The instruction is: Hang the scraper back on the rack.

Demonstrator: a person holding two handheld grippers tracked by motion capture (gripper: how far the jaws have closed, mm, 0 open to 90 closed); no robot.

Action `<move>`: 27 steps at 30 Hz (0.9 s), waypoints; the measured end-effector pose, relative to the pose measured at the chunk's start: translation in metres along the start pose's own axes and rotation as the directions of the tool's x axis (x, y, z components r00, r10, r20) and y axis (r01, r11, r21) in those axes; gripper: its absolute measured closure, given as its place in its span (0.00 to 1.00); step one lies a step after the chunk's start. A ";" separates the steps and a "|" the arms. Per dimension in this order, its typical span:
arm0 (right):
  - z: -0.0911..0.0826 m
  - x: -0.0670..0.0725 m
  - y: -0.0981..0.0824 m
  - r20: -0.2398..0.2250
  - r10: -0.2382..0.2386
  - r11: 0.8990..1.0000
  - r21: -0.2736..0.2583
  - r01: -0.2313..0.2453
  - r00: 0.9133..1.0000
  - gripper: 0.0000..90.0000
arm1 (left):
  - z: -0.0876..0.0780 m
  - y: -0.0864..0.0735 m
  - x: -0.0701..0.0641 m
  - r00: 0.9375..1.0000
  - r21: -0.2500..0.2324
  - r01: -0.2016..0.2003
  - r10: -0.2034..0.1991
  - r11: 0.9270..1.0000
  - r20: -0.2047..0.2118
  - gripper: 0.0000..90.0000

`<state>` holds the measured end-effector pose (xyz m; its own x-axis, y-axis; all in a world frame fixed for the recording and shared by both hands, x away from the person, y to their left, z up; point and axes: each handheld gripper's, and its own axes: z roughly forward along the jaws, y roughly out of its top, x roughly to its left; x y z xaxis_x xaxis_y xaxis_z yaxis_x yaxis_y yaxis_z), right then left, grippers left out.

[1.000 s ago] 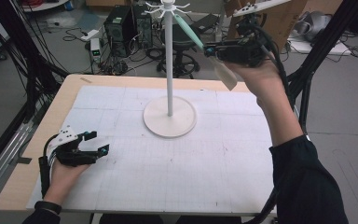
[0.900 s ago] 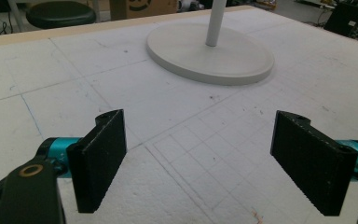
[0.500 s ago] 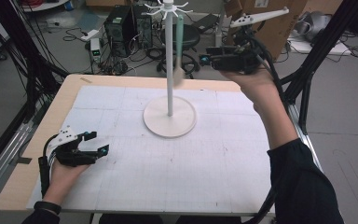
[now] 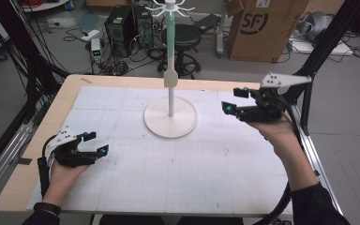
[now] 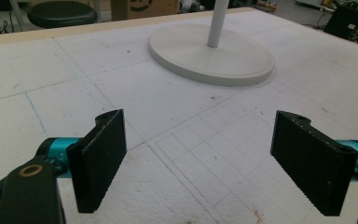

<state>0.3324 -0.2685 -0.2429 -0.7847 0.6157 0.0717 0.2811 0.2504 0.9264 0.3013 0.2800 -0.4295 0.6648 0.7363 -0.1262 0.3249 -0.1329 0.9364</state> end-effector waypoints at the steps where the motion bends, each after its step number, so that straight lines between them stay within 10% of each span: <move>1: -0.002 -0.001 -0.010 -0.002 0.008 1.000 -0.002 -0.008 1.000 0.29 | 0.000 0.000 0.000 1.000 0.000 0.001 -0.001 1.000 0.000 0.21; 13: -0.001 -0.001 -0.112 -0.002 0.036 0.998 0.053 -0.036 0.999 0.23 | -0.002 0.001 0.000 1.000 -0.017 0.014 -0.014 1.000 0.002 0.21; 27: 0.008 -0.016 -0.155 0.101 0.086 0.992 0.087 -0.095 0.991 0.22 | -0.002 0.000 0.001 1.000 -0.013 0.004 -0.004 1.000 -0.002 0.21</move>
<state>0.3058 -0.3107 -0.3906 -0.6978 0.7073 0.1133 0.4014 0.2550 0.8797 0.3002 0.2821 -0.4286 0.6624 0.7379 -0.1296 0.3189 -0.1212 0.9400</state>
